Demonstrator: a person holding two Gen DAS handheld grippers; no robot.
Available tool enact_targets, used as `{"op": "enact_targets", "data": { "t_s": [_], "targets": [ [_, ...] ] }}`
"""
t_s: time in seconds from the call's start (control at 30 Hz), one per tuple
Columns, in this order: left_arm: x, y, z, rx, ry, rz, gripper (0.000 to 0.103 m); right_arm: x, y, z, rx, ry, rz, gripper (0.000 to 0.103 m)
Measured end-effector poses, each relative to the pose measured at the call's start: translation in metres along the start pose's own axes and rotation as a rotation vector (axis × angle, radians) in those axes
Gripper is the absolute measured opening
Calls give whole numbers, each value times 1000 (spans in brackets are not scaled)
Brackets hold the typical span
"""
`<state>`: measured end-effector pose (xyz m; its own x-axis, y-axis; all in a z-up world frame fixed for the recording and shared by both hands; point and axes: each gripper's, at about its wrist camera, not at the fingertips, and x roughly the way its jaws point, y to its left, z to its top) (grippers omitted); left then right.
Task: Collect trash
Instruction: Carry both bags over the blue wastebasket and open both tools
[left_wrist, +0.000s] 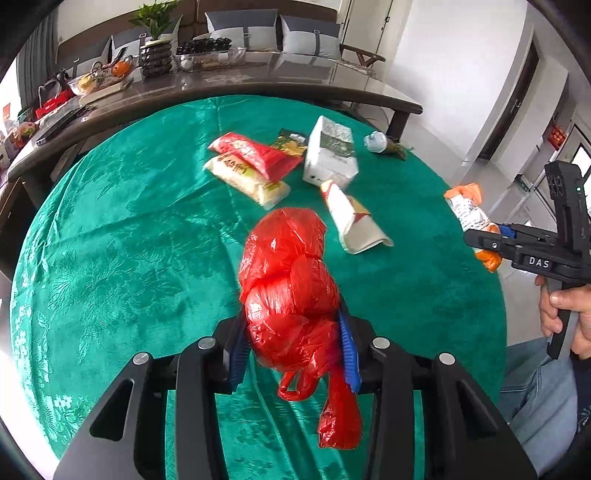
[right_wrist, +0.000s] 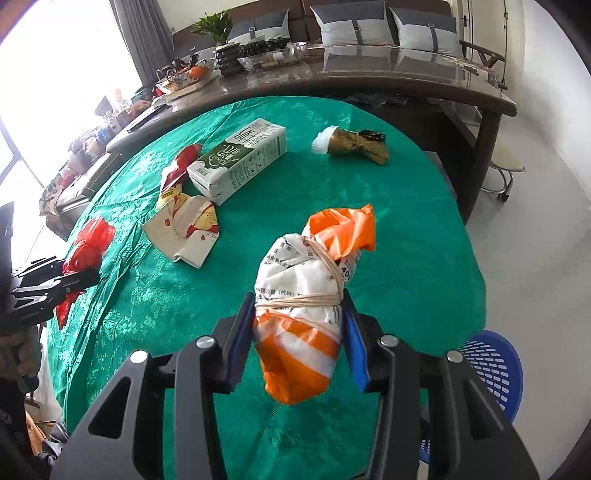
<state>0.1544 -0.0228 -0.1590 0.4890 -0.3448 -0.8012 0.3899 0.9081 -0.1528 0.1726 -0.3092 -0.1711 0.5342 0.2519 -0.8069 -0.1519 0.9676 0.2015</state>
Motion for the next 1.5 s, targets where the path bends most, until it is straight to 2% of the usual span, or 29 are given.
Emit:
{"op": "enact_targets", "data": {
  "t_s": [0.2,0.43,0.57,0.7,0.8,0.97,1.37,1.4,1.43,1.47,1.5],
  "targets": [
    [3,-76,16,97,-3,-123,40,-43,-48,-20,40,-13,-66,43],
    [43,-208,31,271,49,-248,41,-79,-127,-50,81,45,-204,43],
    [72,-276,34,351,77,-272,41,-84,-172,-68,96,84,-232,43],
    [108,-325,35,370,116,-303,41,-79,-210,-91,161,90,-235,43],
    [132,-350,33,371,147,-314,42,-76,-230,-103,212,108,-226,43],
    [173,-376,33,364,190,-317,43,-73,-243,-109,232,119,-219,43],
    [234,-394,36,351,250,-318,43,-68,-269,-113,294,102,-179,45],
    [237,-394,36,350,250,-317,44,-69,-271,-112,300,93,-177,45],
    [239,-394,36,349,246,-316,54,-69,-272,-111,305,85,-176,51],
    [241,-395,37,347,241,-310,76,-70,-274,-111,314,78,-175,69],
    [240,-394,37,343,223,-292,86,-72,-276,-111,325,65,-173,77]
  ]
}}
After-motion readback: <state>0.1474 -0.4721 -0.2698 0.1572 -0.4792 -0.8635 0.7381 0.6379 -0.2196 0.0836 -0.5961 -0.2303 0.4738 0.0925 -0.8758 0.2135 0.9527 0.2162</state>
